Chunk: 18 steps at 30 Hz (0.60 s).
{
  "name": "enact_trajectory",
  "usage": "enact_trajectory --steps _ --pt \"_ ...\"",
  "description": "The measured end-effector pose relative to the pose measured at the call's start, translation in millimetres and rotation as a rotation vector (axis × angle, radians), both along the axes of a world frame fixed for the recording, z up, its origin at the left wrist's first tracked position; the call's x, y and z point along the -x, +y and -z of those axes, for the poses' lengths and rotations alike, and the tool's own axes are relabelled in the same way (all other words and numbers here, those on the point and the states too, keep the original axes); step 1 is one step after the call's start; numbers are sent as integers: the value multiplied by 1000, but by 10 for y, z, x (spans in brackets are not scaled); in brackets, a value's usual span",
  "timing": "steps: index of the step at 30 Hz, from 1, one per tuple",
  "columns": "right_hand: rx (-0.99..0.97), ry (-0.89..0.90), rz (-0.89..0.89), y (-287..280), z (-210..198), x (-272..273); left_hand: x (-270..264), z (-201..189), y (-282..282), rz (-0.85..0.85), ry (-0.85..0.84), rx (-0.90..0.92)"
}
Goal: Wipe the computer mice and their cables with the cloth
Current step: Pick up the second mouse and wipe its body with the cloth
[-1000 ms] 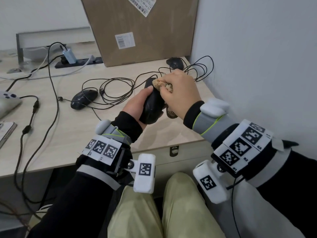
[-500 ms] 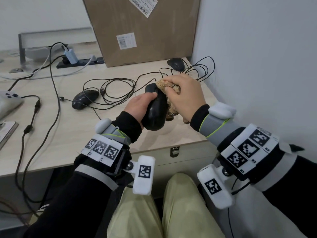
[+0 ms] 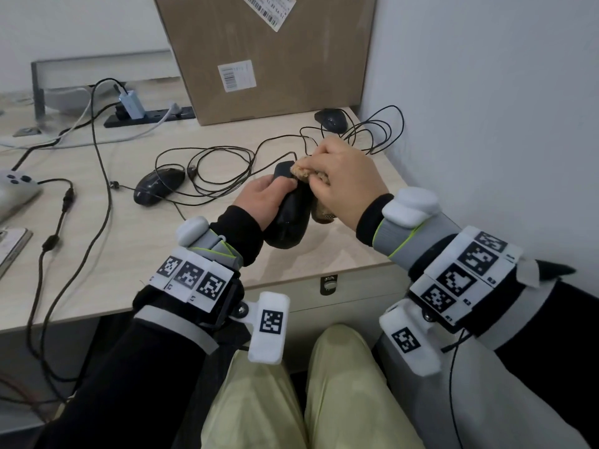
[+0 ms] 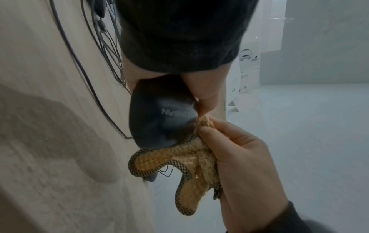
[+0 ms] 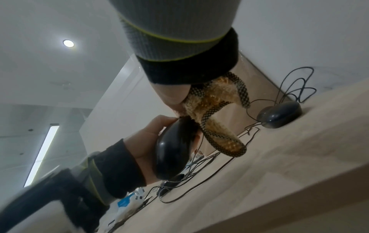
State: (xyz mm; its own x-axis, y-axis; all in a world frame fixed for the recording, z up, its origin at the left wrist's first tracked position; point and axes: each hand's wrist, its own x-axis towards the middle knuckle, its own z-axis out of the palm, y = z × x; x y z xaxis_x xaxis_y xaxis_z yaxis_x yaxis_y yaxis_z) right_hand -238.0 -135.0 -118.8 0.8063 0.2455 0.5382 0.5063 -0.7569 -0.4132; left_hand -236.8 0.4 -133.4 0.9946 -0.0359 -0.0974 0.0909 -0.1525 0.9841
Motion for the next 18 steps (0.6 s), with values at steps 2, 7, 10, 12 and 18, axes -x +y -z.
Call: enact_trajectory --steps 2,7,10,12,18 --pt "10 77 54 -19 -5 -70 38 -8 -11 19 19 13" --pt "-81 68 40 -27 23 -69 43 2 1 -20 64 17" --pt "-77 15 -57 -10 37 18 38 -23 5 -21 45 13" --pt "-53 -4 -64 -11 19 21 38 -34 -1 -8 43 19" --pt "11 93 95 -82 -39 -216 30 -4 -42 13 109 103"
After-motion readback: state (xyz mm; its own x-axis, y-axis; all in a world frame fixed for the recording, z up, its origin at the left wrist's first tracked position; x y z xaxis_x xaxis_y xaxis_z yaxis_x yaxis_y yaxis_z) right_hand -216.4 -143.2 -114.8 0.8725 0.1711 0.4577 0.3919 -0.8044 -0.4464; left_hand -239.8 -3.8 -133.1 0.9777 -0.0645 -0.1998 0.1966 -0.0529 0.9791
